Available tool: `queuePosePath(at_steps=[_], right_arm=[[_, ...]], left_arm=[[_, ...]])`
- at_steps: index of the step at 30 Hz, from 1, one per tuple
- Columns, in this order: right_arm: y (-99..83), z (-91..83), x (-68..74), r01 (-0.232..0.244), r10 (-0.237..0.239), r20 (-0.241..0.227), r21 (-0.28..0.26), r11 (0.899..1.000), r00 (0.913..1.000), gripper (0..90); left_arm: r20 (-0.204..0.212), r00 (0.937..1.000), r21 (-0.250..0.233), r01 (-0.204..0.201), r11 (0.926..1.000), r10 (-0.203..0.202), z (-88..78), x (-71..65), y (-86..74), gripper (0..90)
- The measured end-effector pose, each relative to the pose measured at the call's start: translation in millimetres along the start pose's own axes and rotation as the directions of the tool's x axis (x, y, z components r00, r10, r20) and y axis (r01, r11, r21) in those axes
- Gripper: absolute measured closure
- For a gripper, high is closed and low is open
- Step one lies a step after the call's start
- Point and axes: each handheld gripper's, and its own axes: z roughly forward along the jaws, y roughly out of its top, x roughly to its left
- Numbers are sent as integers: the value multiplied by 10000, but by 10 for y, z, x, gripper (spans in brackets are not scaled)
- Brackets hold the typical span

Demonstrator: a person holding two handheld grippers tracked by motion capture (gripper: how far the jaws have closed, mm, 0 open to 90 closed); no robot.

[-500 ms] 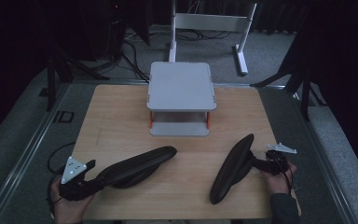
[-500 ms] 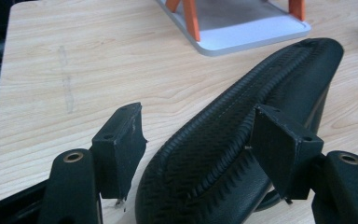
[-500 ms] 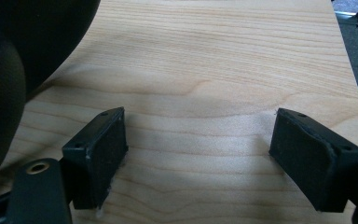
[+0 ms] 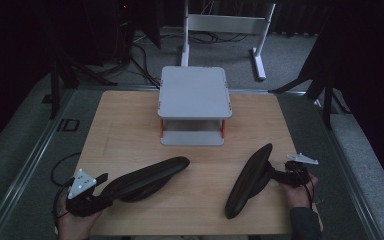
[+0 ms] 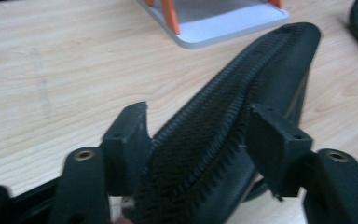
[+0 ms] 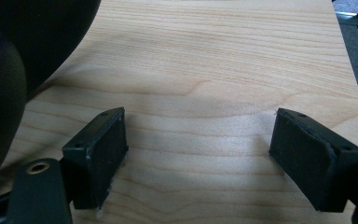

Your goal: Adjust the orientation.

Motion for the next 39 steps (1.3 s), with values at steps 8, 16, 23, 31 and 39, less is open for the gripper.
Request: queuePosePath(at_steps=[8,16,23,31,39], right_arm=[[0,0,0,4,-4,0,1,10000,10000,184],[0,0,0,1,-1,0,1,10000,10000,184],[0,0,0,1,-1,-1,1,10000,10000,184],[0,0,0,4,-4,2,1,10000,10000,184],[0,0,1,2,-2,2,1,10000,10000,184]], left_arm=[[350,9993,323,-108,9994,96,-40,-35,-59,318],[462,9962,939,-778,9925,737,-35,-163,-111,248],[245,9956,1148,-922,9891,900,-30,-178,-185,116],[281,9915,1528,-1299,9797,1271,164,-176,-210,91],[173,9911,1593,-1327,9783,1317,256,-133,-174,288]])
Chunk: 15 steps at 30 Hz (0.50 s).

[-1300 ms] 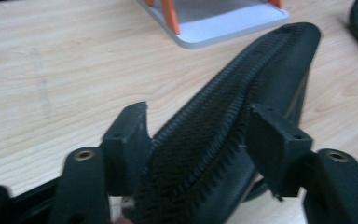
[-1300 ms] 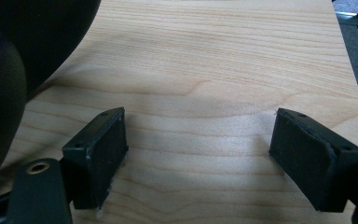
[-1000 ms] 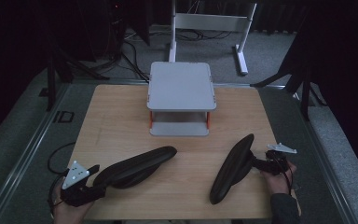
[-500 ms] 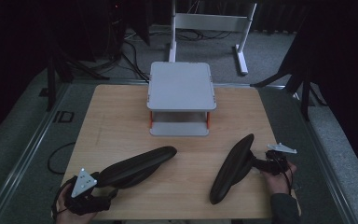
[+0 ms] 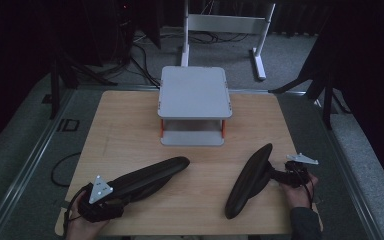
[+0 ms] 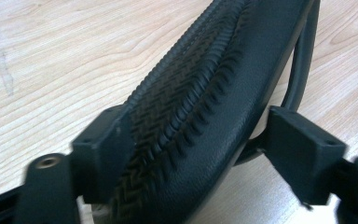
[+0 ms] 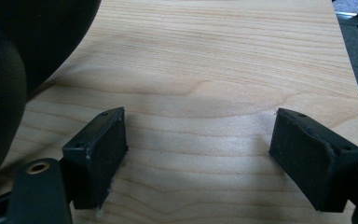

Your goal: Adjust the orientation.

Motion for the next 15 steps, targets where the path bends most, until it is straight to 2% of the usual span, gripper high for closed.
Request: queuePosePath(at_steps=[7,10,15], right_arm=[[-1,0,2,3,-3,3,1,10000,10000,185],[-1,0,3,2,-2,5,0,10000,10000,185],[-1,-1,4,4,-4,8,0,10000,10000,185]], left_arm=[[-9,9999,-141,117,9998,-117,-17,65,48,351],[-6,9999,-208,129,9997,-129,-32,117,97,414],[37,9997,-369,247,9990,-246,-29,226,223,571]])
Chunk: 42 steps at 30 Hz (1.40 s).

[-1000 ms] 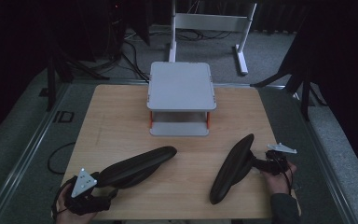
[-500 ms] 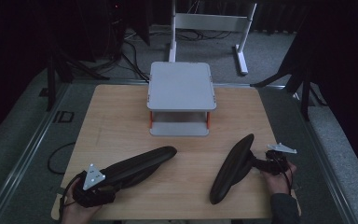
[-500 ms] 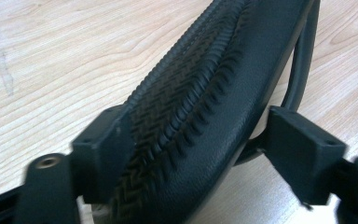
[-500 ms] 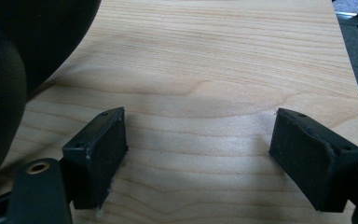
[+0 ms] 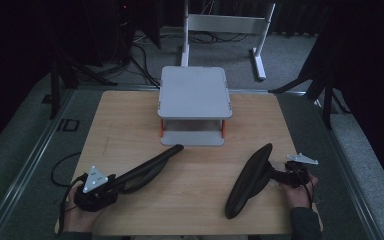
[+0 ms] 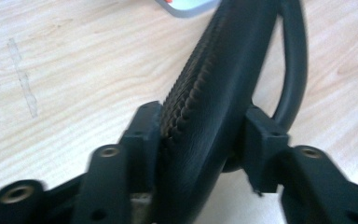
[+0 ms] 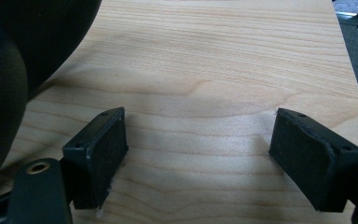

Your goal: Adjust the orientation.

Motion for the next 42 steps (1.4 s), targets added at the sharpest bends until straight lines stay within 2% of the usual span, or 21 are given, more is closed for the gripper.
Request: queuePosePath(at_steps=[4,8,9,13,19,22,26,28,30,35,38,39,41,42], right_arm=[[0,0,1,6,-6,-6,-1,10000,10000,185],[0,0,0,10,-10,-10,-2,10000,10000,185],[0,0,1,9,-9,-10,-1,10000,10000,185],[-1,0,1,9,-9,-10,-3,10000,10000,185],[-1,-1,1,11,-11,-14,-3,10000,10000,185],[-1,-1,1,12,-12,-11,-1,10000,10000,185],[-1,-1,2,12,-12,-12,0,10000,10000,185],[-1,-1,2,11,-11,-13,0,10000,10000,185],[-1,-1,2,19,-19,-12,-1,10000,10000,185],[-1,-1,2,14,-14,-10,-5,10000,10000,185],[-2,-1,3,15,-15,-10,-4,10000,10000,185],[-2,-1,3,13,-13,-12,-3,10000,10000,185],[-2,-2,3,14,-14,-13,-3,10000,10000,185],[-2,-1,3,14,-14,-15,-5,10000,10000,185]], left_arm=[[-13,9998,-133,222,9997,-223,32,100,107,645],[-146,9990,-102,422,9991,-423,47,206,127,694],[-51,9985,-168,544,9984,-545,48,228,121,697],[-26,9975,-270,708,9971,-709,42,279,78,690],[278,9913,-529,1303,9901,-1290,-21,297,-86,690],[-85,9918,-74,1275,9918,-1275,-16,290,-148,658],[-355,9907,250,1326,9908,-1317,53,304,-222,635],[-289,9898,203,1399,9900,-1393,57,319,-236,653],[-500,9876,249,1502,9883,-1488,53,322,-243,656],[-695,9786,-223,1928,9810,-1939,-30,364,-290,598],[-873,9766,-256,1950,9805,-1965,-59,381,-313,621],[-816,9766,-236,1978,9800,-1991,-68,380,-324,677],[-471,9771,-271,2063,9781,-2073,-98,379,-354,703],[-456,9766,-264,2089,9776,-2100,-107,372,-365,710]])
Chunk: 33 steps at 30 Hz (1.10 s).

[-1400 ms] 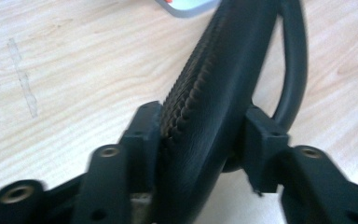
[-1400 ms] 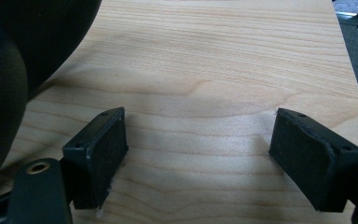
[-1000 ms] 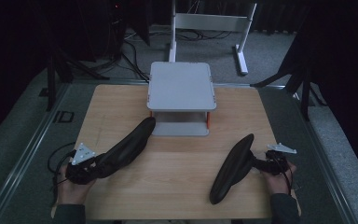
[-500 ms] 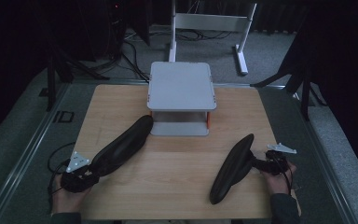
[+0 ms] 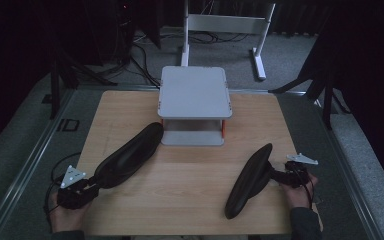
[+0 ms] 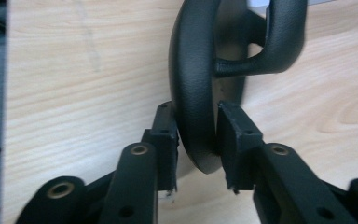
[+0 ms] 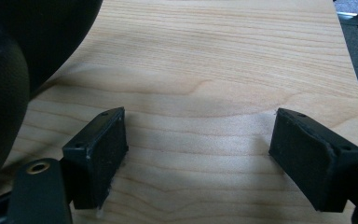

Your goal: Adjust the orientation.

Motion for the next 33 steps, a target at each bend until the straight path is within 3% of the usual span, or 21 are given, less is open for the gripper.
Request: queuePosePath(at_steps=[9,16,19,22,25,29,30,31,33], right_arm=[[0,0,0,1,-1,2,2,10000,10000,185],[0,0,0,3,-3,0,1,10000,10000,185],[0,0,0,2,-2,1,2,10000,10000,185],[0,0,0,4,-4,2,3,10000,10000,185],[0,0,0,1,-1,2,2,10000,10000,185],[0,0,0,2,-2,3,2,10000,10000,185],[0,0,1,2,-2,2,2,10000,10000,185],[0,0,1,-1,1,3,1,10000,10000,185],[0,0,1,-6,6,7,2,10000,10000,185]], left_arm=[[-50,9990,161,441,9989,-440,-53,-35,-110,691],[-159,9968,85,786,9969,-784,-54,-60,-131,618],[-271,9979,165,600,9981,-595,-56,-115,-136,599],[-194,9997,571,122,9983,-111,-59,-215,-127,510],[267,9986,829,-474,9954,453,-47,-353,-145,464],[1132,9862,705,-1294,9891,1209,-38,-522,-105,450],[1362,9798,621,-1562,9858,1467,-34,-569,-82,450],[1703,9691,538,-1899,9803,1783,-24,-626,-53,449],[2039,9562,249,-2192,9754,2097,-15,-692,-6,447]])
